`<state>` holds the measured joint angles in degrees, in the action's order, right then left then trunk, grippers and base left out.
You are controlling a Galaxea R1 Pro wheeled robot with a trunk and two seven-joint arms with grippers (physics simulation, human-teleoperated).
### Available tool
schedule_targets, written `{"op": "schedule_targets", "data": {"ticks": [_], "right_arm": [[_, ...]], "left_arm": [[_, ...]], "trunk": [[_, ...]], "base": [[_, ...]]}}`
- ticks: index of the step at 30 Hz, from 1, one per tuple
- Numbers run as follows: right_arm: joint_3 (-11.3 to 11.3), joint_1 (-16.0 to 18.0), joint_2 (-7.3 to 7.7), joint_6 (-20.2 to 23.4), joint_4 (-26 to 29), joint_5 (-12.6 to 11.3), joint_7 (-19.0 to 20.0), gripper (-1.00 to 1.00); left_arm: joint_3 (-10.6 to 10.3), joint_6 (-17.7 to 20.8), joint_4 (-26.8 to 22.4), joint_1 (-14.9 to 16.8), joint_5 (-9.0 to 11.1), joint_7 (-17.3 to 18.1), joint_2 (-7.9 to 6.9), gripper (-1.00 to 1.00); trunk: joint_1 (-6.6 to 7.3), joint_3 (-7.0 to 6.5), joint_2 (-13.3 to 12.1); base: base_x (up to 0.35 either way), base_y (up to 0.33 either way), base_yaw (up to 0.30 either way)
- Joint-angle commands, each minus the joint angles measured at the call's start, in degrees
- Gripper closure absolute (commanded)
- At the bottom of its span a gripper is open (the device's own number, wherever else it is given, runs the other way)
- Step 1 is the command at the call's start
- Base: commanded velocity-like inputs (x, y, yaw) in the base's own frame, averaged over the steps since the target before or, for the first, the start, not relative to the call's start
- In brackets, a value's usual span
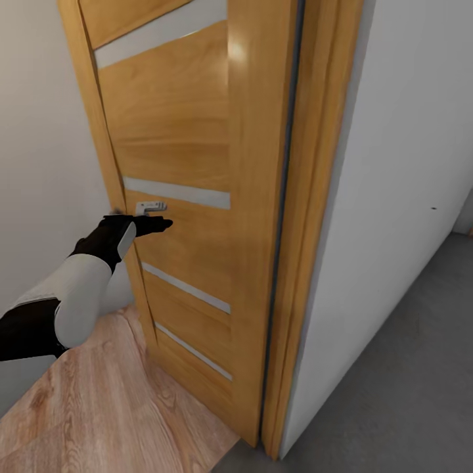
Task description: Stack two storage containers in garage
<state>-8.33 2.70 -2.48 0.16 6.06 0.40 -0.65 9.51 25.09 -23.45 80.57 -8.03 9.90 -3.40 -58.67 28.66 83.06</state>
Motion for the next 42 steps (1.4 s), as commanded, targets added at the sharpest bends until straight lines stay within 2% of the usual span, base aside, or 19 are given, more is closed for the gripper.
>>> {"op": "schedule_targets", "data": {"ticks": [1,10,30,42], "right_arm": [[-0.3,0.0,0.01,0.0,0.0,0.0,-0.1,-1.0],[-0.3,0.1,0.01,0.0,0.0,0.0,-0.1,-1.0],[-0.3,0.1,0.08,0.0,0.0,0.0,-0.1,-1.0],[-0.3,0.0,-0.08,0.0,0.0,0.0,-0.1,-1.0]], "left_arm": [[0.6,0.3,-0.2,0.0,-0.6,0.5,0.05,-1.0],[0.5,0.3,-0.1,0.0,-0.6,0.5,0.09,-1.0],[0.5,0.1,-0.2,0.0,-0.5,0.5,0.06,-1.0],[0.5,0.0,-0.2,0.0,-0.5,0.4,0.06,-1.0]], "trunk": [[-0.06,0.06,0.0],[-0.06,0.06,0.0],[-0.06,0.06,0.0],[-0.06,0.23,0.0]], "base": [[0.221,0.128,0.0],[0.172,0.026,0.0],[-0.186,-0.03,0.0],[-0.037,-0.036,0.039]]}}
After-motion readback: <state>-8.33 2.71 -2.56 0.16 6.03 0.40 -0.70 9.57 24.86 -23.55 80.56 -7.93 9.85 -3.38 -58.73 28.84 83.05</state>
